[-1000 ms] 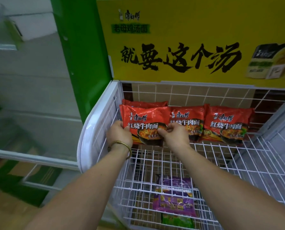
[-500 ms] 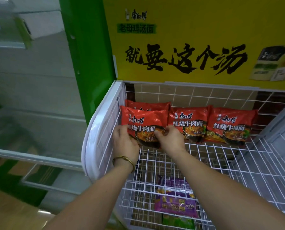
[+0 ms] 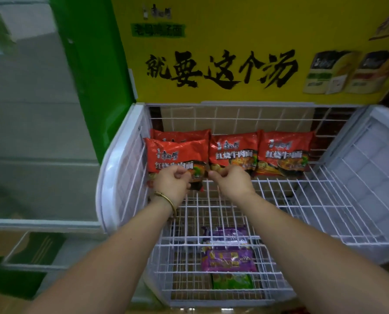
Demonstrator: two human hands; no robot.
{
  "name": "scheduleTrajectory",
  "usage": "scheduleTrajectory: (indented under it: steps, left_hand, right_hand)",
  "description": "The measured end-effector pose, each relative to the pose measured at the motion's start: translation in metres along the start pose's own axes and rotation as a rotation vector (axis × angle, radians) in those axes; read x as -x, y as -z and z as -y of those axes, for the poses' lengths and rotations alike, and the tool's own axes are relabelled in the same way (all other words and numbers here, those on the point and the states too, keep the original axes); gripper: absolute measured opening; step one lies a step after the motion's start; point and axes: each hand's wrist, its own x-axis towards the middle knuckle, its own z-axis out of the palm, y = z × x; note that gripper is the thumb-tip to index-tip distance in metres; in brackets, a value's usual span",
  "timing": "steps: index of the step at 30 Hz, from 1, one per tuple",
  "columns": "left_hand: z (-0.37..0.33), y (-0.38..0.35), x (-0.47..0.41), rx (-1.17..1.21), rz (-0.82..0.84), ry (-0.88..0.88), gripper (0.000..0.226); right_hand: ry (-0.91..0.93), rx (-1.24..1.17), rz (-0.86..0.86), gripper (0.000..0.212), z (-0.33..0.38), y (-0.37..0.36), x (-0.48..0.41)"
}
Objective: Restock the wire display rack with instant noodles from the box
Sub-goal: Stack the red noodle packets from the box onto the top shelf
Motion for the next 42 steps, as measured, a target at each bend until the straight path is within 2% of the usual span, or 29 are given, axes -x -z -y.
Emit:
scheduleTrajectory:
  steps: [3,7,13,18,20,27,34,42]
  left_hand:
    - [-0.014,-0.029,0.003,-0.063,0.09,-0.082,0.005]
    - [-0.036,-0.078,0.031,-0.09,0.227,-0.21,0.011]
    - [-0.061,-0.145,0.088,-0.047,0.483,-0.361,0.004]
    - [-0.065,-0.201,0.139,0.005,0.698,-0.299,0.017]
    - [-0.064,-0.221,0.166,-0.006,0.761,-0.273,0.014]
    - [-0.038,-0.282,0.27,-0.19,0.989,-0.257,0.011]
    - [0.0,-0.325,0.347,-0.304,1.117,-0.291,0.005]
    - [0.044,-0.341,0.375,-0.41,1.194,-0.25,0.009]
  right_hand:
    - [-0.031,-0.037,-0.034,0.032,-0.021,0.025,0.014]
    - [-0.07,-0.111,-0.141,0.032,-0.059,0.06,0.035]
    - [-0.124,-0.263,-0.31,0.03,-0.117,0.119,0.077]
    - [-0.198,-0.314,-0.412,0.024,-0.173,0.163,0.14]
    - [-0.261,-0.327,-0.439,0.023,-0.201,0.178,0.172]
    - [-0.558,-0.343,-0.558,0.026,-0.307,0.207,0.29]
    - [-0.74,-0.394,-0.575,0.025,-0.37,0.207,0.388]
    - [-0.829,-0.392,-0.563,0.024,-0.401,0.186,0.413]
